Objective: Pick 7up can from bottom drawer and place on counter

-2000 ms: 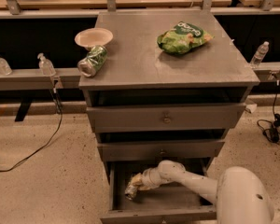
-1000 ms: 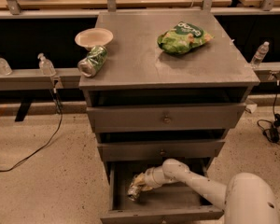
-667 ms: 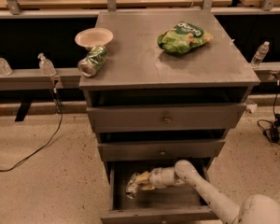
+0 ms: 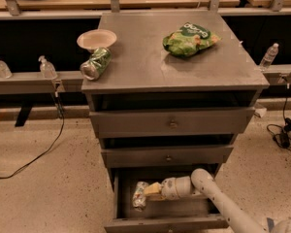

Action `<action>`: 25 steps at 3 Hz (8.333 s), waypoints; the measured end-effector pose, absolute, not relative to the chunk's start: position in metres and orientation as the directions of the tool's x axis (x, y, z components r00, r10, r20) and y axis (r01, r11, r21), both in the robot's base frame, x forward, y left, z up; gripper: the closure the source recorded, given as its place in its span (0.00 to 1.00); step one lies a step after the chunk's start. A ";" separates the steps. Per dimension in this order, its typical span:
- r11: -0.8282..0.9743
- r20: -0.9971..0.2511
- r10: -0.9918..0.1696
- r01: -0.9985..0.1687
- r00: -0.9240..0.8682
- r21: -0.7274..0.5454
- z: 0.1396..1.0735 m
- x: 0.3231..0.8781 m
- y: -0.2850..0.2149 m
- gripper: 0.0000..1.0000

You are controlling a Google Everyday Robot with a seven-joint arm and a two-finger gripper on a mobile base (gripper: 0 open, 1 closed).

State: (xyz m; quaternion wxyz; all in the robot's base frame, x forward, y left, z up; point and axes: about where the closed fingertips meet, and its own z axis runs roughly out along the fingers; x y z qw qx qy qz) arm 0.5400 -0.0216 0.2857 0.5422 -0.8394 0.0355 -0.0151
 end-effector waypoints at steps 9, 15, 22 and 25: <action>0.000 0.239 0.006 0.239 0.971 -0.971 0.572 0.514 -0.044 1.00; -0.124 0.352 0.078 0.360 0.933 -0.925 0.783 0.558 -0.060 1.00; -0.156 0.338 -0.043 0.328 0.940 -0.932 0.892 0.628 -0.088 1.00; -0.168 0.214 -0.277 0.172 0.937 -0.971 0.908 0.681 -0.101 1.00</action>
Offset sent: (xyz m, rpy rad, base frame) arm -0.0567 -0.0168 0.1500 0.3143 -0.3207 0.2001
